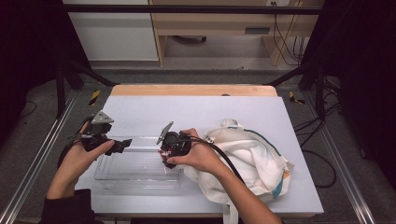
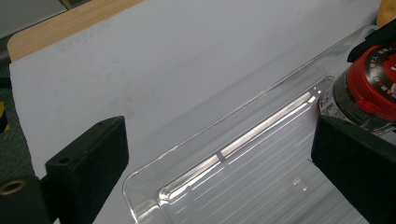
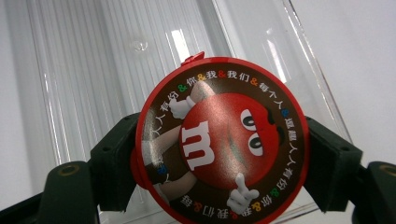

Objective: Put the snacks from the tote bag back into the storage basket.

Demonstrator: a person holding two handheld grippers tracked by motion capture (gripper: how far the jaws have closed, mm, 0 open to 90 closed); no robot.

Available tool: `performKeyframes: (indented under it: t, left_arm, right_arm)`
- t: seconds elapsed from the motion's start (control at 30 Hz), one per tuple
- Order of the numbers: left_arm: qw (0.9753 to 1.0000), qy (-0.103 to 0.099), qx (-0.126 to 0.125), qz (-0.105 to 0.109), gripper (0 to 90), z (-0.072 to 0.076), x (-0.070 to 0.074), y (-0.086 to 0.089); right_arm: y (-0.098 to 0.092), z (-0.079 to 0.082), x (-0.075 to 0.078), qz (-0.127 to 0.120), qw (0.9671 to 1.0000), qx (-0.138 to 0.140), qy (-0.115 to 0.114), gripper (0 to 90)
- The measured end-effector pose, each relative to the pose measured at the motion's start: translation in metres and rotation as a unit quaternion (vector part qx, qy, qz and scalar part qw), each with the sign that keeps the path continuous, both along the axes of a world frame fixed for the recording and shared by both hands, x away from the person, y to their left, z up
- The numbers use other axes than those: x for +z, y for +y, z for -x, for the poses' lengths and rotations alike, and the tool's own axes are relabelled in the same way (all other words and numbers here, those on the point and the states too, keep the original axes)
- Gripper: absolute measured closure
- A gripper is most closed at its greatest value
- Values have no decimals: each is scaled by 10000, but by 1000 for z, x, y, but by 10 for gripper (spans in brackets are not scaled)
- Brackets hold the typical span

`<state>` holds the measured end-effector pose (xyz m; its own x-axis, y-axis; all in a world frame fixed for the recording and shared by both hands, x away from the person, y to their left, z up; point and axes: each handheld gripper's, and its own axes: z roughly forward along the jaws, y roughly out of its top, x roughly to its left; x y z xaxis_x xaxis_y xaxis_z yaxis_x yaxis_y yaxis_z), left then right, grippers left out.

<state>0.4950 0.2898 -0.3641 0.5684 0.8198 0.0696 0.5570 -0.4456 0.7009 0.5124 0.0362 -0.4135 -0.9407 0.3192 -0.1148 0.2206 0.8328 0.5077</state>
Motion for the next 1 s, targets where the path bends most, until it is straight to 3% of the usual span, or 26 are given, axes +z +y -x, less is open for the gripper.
performKeyframes:
  t: [0.23,0.57,0.83,1.0]
  left_arm:
    - [10000,0,3,-8,42,0,0,0]
    - [10000,27,-36,-61,42,-1,0,0]
    - [10000,25,-4,-25,42,-1,-1,0]
    - [10000,62,2,-56,42,-2,-4,-1]
  right_arm:
    - [3,1,-2,131,9999,-30,-30,244]
    - [2,-2,-4,94,9999,-124,66,237]
    - [-3,8,8,-188,9990,-87,-406,148]
    - [-14,9,18,-432,9981,-203,-399,121]
